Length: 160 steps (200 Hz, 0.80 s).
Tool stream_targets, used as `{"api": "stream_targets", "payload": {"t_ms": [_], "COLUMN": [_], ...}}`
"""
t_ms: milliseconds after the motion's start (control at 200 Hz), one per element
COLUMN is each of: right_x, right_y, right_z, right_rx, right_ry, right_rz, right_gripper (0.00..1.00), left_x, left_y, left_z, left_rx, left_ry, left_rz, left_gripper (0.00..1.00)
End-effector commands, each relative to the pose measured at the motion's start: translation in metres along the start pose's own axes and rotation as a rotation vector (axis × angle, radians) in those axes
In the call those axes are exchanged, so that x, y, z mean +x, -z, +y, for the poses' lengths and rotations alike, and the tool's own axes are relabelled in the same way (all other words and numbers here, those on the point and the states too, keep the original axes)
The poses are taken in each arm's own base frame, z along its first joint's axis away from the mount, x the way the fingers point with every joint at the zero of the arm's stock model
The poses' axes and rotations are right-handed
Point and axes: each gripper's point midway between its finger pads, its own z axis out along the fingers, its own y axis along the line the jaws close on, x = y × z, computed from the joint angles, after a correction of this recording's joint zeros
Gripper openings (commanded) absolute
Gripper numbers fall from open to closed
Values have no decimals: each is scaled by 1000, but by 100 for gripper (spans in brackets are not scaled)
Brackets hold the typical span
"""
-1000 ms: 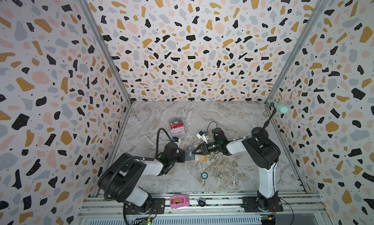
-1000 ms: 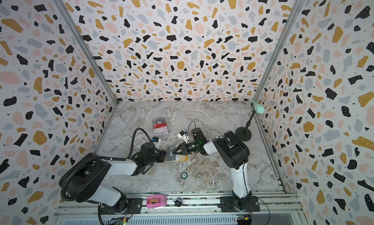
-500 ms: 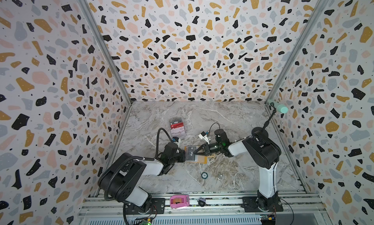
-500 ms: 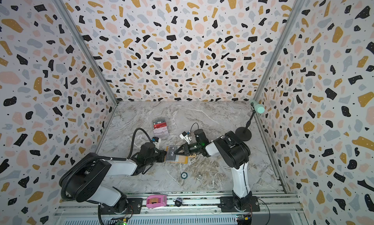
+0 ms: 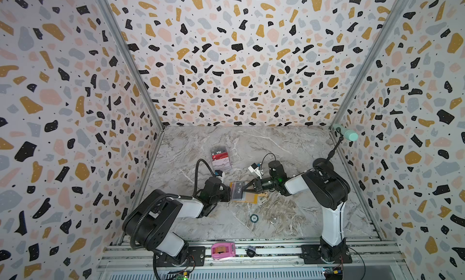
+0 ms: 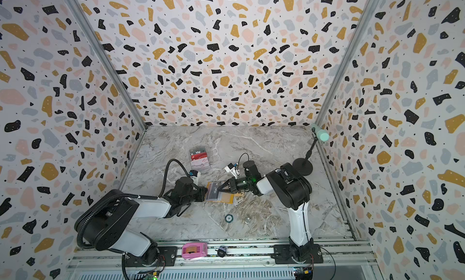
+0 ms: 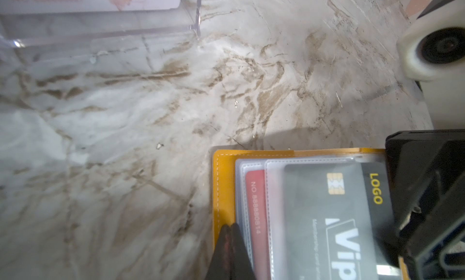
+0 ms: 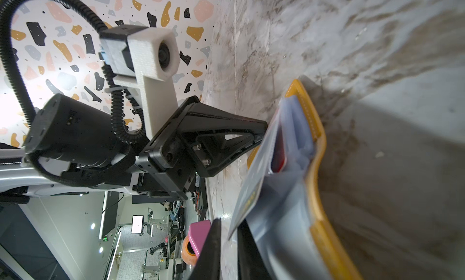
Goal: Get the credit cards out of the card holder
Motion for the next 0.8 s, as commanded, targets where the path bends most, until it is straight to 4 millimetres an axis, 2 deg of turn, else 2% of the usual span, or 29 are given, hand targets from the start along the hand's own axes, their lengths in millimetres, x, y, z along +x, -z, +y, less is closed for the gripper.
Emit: {"api": "stream_targets", "payload": {"t_ms": [0, 395, 796], "right_x": [-9, -11, -11], "right_y": [4, 7, 32], "right_z": [15, -2, -19], "right_rx": [-15, 41, 129], "right_ry": [45, -20, -47], "right_rz": [-16, -29, -17], "right_gripper": [13, 3, 2], "left_x": [47, 47, 46], "left_y": [-1, -2, -3], "left_z": [22, 23, 22], "left_rx": [-79, -81, -77], "left_ry": [21, 21, 20], "left_rz": [167, 169, 170], "left_gripper": [0, 0, 0]}}
